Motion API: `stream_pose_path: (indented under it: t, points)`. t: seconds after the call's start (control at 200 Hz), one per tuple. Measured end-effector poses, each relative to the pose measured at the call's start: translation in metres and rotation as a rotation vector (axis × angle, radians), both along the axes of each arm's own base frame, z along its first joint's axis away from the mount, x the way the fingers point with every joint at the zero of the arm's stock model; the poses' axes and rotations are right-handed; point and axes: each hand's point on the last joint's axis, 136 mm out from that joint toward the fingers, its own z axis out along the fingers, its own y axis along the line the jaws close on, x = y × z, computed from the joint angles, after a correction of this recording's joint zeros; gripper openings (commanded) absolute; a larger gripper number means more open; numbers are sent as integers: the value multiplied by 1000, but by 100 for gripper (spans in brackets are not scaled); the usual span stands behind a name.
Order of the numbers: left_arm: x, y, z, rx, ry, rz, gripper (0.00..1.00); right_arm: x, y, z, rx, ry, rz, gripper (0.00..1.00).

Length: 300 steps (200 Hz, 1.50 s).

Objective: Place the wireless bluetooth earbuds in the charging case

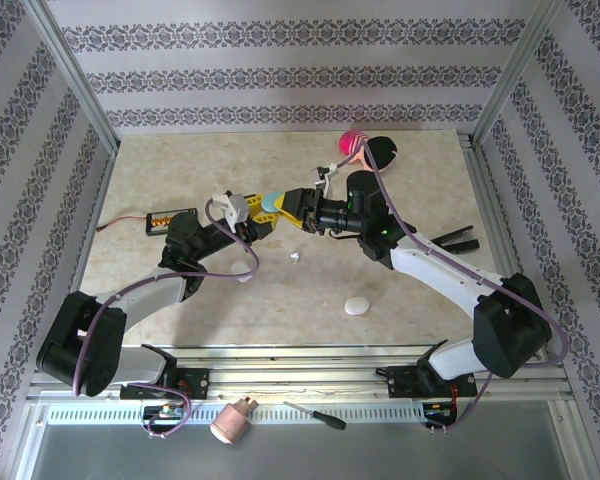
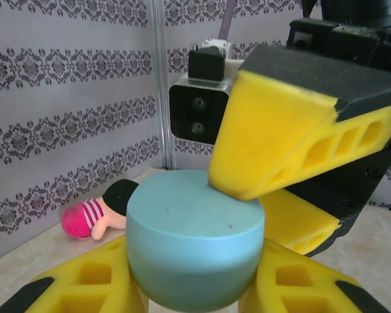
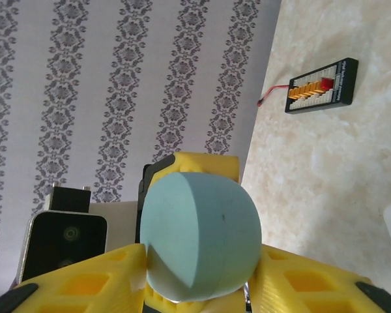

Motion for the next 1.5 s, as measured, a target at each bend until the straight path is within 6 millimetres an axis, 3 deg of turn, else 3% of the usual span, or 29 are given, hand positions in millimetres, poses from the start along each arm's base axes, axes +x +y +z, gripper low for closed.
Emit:
stream_pose_path:
  t: [0.115, 0.31, 0.565, 0.68, 0.839, 0.949, 1.139, 1.319, 1.499]
  points:
    - [0, 0, 1, -8, 2, -2, 22, 0, 0, 1, 14, 10, -1, 37]
    - [-3, -2, 2, -14, 7, -20, 24, 2, -2, 2, 35, 18, -11, 48]
    - [-8, -7, 1, -13, 9, -50, 26, 3, -2, 5, 55, 25, -17, 26]
    - [-7, -7, -1, -10, 14, -51, 38, 3, -2, 3, 54, 25, -18, 21]
    - [-7, -7, -2, 0, 8, -42, 73, 6, -9, -5, 0, -2, -51, 23]
    - [-14, -1, -9, 31, 17, -17, 79, 14, -21, -15, -70, -35, -101, 24]
    - [-21, 11, -31, 122, 76, 47, 89, 39, -47, -51, -253, -83, -213, 25]
    - [-19, 24, -57, 200, 169, 130, 96, 83, -64, -107, -505, -95, -322, 25]
    - [-12, 39, -86, 268, 275, 231, 100, 124, -63, -166, -644, -52, -342, 24]
